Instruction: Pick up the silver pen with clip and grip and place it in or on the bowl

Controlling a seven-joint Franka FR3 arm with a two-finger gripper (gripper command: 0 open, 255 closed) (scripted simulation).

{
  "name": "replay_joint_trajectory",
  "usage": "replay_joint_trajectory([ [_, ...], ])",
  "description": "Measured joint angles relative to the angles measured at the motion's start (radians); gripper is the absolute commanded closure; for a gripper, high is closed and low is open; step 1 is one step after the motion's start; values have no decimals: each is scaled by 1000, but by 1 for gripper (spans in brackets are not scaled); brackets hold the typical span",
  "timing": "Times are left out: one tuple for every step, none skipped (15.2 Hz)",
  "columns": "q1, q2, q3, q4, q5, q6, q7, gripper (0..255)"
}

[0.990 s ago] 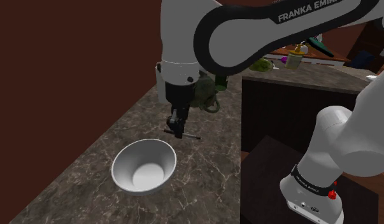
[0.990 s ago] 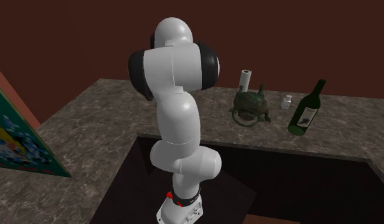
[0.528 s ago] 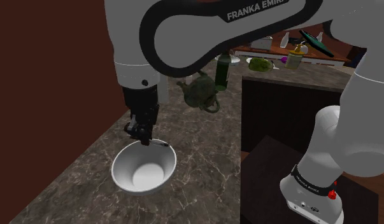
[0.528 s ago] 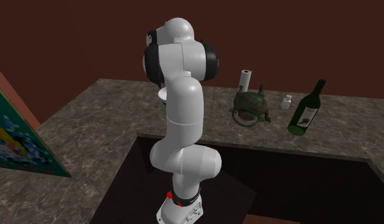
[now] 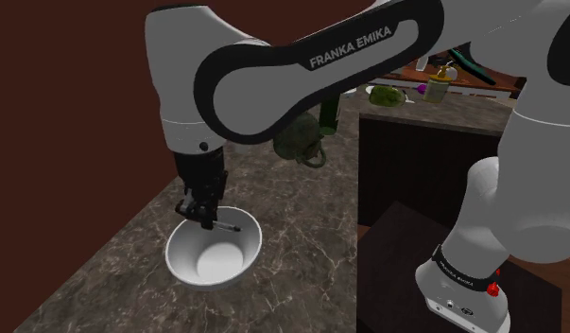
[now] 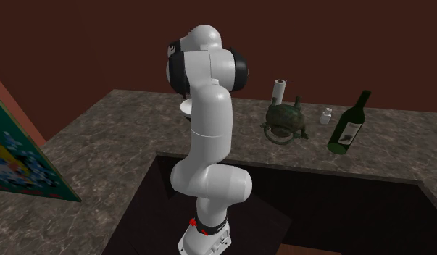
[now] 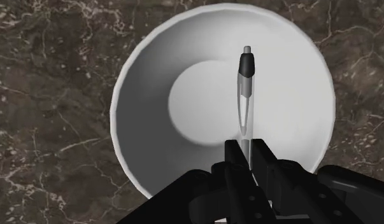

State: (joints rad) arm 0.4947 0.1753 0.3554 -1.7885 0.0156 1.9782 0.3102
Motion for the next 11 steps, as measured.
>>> replay_joint_trajectory([
  [1, 2, 0, -13, -1, 15, 1, 255],
  [1, 4, 0, -24, -1, 28, 1, 255],
  [0, 7, -1, -36, -2, 42, -1, 255],
  [0, 10, -1, -45, -3, 54, -2, 255],
  [0, 14, -2, -53, -4, 66, -2, 255],
  [1, 20, -2, -57, -7, 76, -1, 255],
  [3, 26, -2, -66, -9, 91, 2, 255],
  [2, 28, -2, -72, -10, 98, 2, 255],
  [2, 28, -2, -74, -9, 100, 1, 255],
  [2, 28, -2, -75, -10, 101, 1, 255],
  [2, 28, -2, -75, -10, 102, 1, 255],
])
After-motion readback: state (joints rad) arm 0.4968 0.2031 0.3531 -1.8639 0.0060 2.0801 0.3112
